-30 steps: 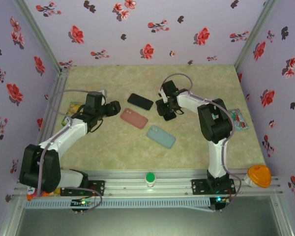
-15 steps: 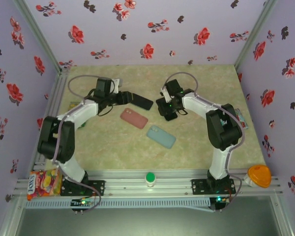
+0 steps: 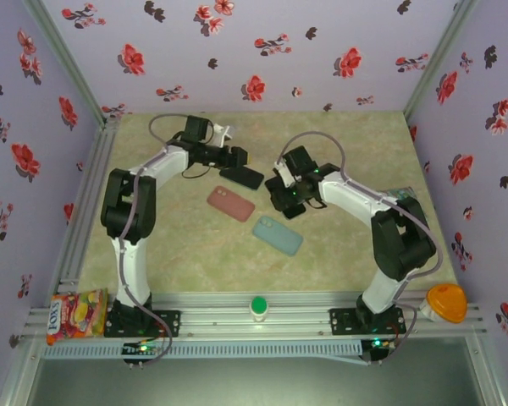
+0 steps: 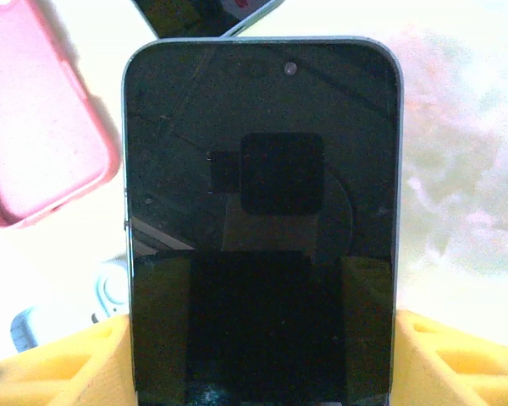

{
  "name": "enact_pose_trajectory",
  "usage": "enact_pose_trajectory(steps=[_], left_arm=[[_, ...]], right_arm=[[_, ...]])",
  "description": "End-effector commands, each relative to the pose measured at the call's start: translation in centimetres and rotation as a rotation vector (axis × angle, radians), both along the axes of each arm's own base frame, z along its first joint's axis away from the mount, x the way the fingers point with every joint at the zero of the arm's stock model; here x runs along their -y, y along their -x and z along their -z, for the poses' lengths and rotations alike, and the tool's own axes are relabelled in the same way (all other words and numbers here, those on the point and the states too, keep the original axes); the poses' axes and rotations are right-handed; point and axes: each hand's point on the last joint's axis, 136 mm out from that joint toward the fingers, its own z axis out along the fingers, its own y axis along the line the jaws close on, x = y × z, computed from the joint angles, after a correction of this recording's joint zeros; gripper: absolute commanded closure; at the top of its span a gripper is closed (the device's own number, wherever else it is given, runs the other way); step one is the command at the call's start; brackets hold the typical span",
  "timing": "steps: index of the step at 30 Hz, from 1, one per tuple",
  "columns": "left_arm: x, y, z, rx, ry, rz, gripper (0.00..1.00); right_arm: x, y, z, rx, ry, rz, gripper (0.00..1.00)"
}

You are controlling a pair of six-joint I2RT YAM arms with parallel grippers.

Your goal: Put the phone into the phone case

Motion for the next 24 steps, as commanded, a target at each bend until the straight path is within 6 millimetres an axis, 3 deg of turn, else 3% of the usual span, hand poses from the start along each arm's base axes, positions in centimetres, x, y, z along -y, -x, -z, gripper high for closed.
enact_pose_trajectory(steps=[1,14,24], left_arm=[[1.2,2.5,-0.3,-0.095,0.067,0.153,0.42],[1.5,7.8,1.0,-0.225,0.103,0.300,0.43],[1.9,9.5,1.9,-0.268,0.105,0.348,0.44]], right_arm=[[-0.2,1.1,-1.1,0.020,0.004,-0.012,0.37],[-2.0,3.6,-1.8,0.019,0.017,-0.101,0.38],[-3.4,4.7,-1.7,0.016,0.012,-0.143,0.38]])
